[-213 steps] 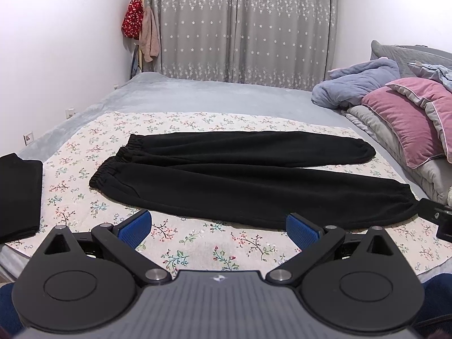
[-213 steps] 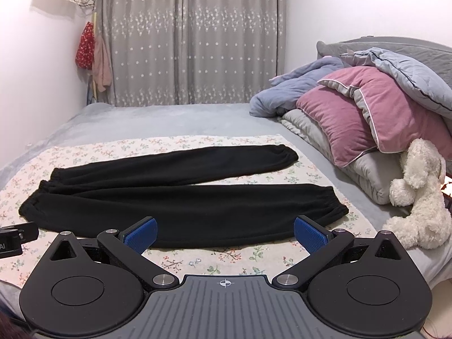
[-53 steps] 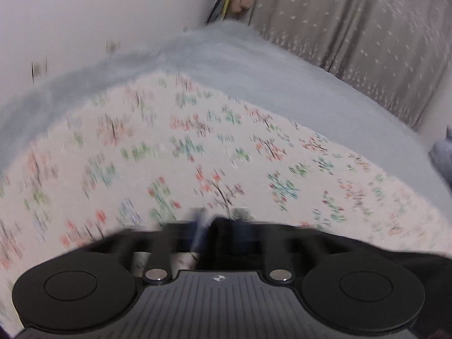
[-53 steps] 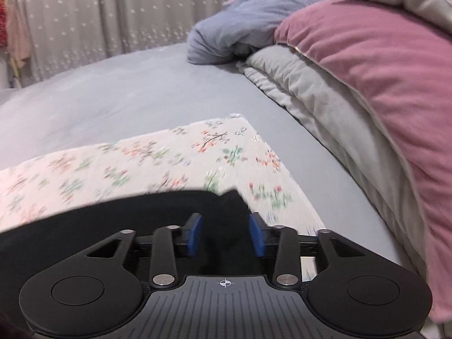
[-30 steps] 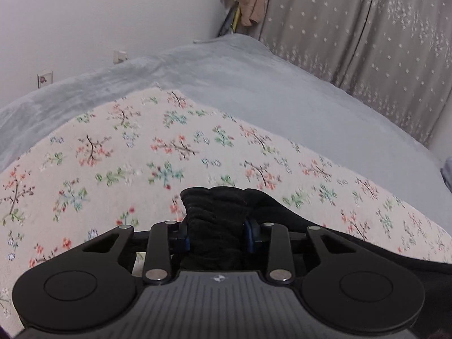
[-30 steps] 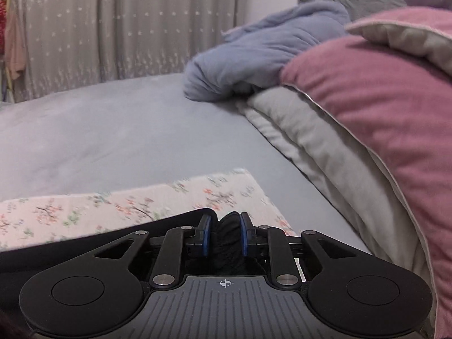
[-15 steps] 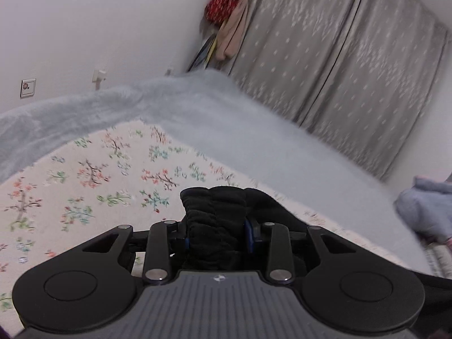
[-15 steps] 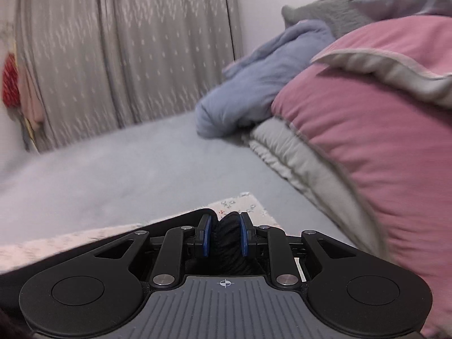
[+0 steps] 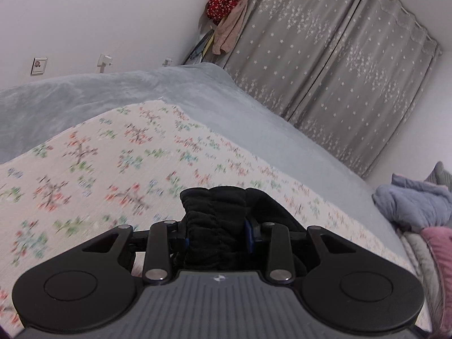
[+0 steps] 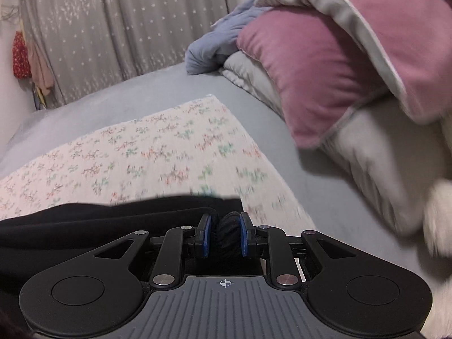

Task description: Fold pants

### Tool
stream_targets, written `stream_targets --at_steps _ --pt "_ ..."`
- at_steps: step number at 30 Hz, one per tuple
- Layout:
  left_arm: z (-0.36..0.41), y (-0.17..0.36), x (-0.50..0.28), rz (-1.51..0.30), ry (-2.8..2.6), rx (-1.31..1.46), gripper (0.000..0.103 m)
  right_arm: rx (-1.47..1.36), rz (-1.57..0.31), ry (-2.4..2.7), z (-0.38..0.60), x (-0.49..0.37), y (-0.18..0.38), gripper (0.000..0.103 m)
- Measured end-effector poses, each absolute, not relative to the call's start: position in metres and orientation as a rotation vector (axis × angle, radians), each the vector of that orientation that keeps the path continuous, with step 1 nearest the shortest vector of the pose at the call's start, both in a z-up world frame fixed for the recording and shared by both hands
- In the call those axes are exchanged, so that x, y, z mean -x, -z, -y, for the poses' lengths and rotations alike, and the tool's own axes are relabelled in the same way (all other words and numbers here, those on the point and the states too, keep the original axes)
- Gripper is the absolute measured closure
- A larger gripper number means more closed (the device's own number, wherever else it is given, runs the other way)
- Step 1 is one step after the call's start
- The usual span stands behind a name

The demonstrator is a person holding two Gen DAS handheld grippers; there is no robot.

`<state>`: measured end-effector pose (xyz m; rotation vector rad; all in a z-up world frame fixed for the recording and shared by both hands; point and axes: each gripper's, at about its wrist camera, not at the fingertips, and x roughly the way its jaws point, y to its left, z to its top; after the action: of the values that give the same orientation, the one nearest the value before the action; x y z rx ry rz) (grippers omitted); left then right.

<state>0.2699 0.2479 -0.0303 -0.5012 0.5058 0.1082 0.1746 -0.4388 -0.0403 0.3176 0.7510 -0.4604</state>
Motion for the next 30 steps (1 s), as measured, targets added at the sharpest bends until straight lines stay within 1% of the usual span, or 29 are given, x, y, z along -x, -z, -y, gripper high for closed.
stream_targets --at_steps 3,7,9,11,12,14,16,18,20,21,23,25,26,30 --pt "-0.251 0.043 -0.255 -0.509 -0.126 0.511 0.074 -0.333 -0.724 0.449 0.429 -0.151 0.034 0.084" --pt "-0.257 0.056 -0.245 -0.543 -0.118 0.505 0.069 -0.279 -0.783 0.398 0.409 -0.119 0.046 0.084" --pt "-0.26 0.055 -0.24 -0.558 -0.105 0.498 0.061 -0.291 -0.806 0.387 0.407 -0.103 0.059 0.083" --pt "-0.264 0.054 -0.235 -0.573 -0.102 0.511 0.056 -0.323 -0.806 0.372 0.407 -0.094 0.066 0.081" --pt "-0.267 0.054 -0.232 -0.573 -0.104 0.528 0.051 -0.332 -0.809 0.358 0.407 -0.091 0.068 0.08" --pt "-0.275 0.054 -0.227 -0.591 -0.107 0.597 0.045 -0.34 -0.826 0.35 0.405 -0.088 0.068 0.077" --pt "-0.285 0.055 -0.218 -0.607 -0.108 0.726 0.044 -0.353 -0.819 0.378 0.404 -0.084 0.061 0.068" --pt "-0.293 0.062 -0.207 -0.635 -0.119 0.9 0.045 -0.427 -0.75 0.408 0.406 -0.073 0.049 0.054" --pt "-0.296 0.069 -0.2 -0.657 -0.143 1.048 0.044 -0.557 -0.672 0.412 0.413 -0.063 0.042 0.049" --pt "-0.297 0.072 -0.196 -0.658 -0.172 1.097 0.04 -0.625 -0.653 0.416 0.416 -0.061 0.041 0.047" --pt "-0.296 0.075 -0.189 -0.654 -0.222 1.137 0.037 -0.734 -0.689 0.449 0.421 -0.066 0.046 0.046" --pt "-0.296 0.075 -0.184 -0.648 -0.24 1.145 0.037 -0.771 -0.733 0.473 0.421 -0.071 0.051 0.046" --pt "-0.296 0.073 -0.182 -0.634 -0.237 1.148 0.037 -0.779 -0.751 0.497 0.419 -0.073 0.053 0.045" --pt "-0.297 0.069 -0.178 -0.618 -0.29 1.118 0.036 -0.927 -0.754 0.53 0.423 -0.069 0.064 0.045"
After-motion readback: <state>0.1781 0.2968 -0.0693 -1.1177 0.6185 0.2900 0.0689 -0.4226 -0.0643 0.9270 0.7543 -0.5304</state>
